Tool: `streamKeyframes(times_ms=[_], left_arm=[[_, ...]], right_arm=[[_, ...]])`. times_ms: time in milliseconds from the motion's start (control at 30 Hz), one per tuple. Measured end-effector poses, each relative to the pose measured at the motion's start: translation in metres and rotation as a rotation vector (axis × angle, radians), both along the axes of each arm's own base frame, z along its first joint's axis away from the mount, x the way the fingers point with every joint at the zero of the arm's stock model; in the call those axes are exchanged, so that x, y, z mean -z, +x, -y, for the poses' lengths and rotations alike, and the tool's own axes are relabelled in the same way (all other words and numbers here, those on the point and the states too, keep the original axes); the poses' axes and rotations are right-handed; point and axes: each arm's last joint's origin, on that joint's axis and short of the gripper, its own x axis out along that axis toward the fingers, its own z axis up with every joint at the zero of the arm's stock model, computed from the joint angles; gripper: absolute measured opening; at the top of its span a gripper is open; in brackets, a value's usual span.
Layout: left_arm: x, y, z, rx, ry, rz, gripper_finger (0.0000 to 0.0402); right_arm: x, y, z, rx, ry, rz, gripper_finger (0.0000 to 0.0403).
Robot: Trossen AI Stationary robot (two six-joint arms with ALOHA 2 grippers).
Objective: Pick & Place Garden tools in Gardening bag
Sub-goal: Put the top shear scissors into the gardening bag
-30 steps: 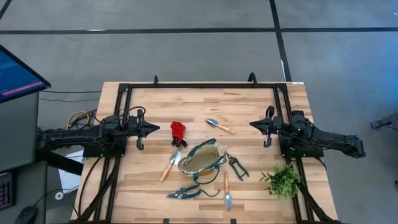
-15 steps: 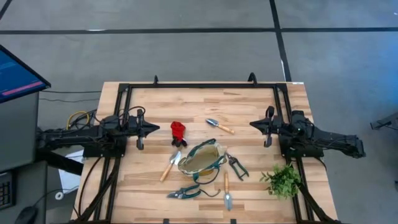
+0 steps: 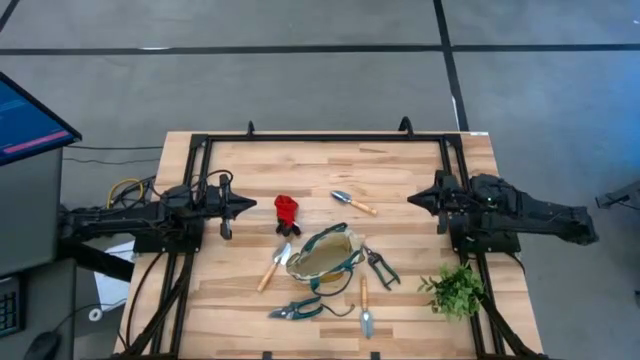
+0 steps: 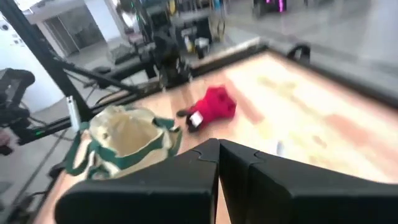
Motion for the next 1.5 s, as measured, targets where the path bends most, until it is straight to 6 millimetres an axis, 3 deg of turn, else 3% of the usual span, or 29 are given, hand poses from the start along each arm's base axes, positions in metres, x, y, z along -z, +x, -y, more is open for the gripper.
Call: streamKeyframes(times_ms=[233,433,600,867,1033,1233,1500], left_arm=[[0.000,0.000,0.000,0.000,0.000,0.000,0.0002],[0.000,0.000,0.000,0.000,0.000,0.000,0.0002],[0.000,0.000,0.000,0.001,0.000,0.000,0.0002],[0.000,0.000,0.000,0.000,0.000,0.000,0.0002],[0.000,0.000,0.000,0.001,0.000,-0.001,0.0002],[0.000,0.000,0.000,0.000,0.000,0.000,0.0002],[0.000,0.000,0.000,0.001,0.000,-0.001,0.0002]], right_arm=[[-0.037,0.026,-0.003,-0.017,0.130,-0.134,0.0000],[-0.075,0.037,-0.007,0.002,0.240,-0.355,0.0000],[-0.082,0.051,-0.011,0.091,0.350,-0.563,0.0000],[-0.052,0.072,-0.029,0.243,0.547,-0.869,0.0000],[-0.037,0.087,-0.048,0.241,0.660,-1.007,0.0000],[-0.019,0.105,-0.067,0.143,0.682,-1.122,0.0000],[0.010,0.127,-0.081,0.158,0.622,-1.224,0.0015]])
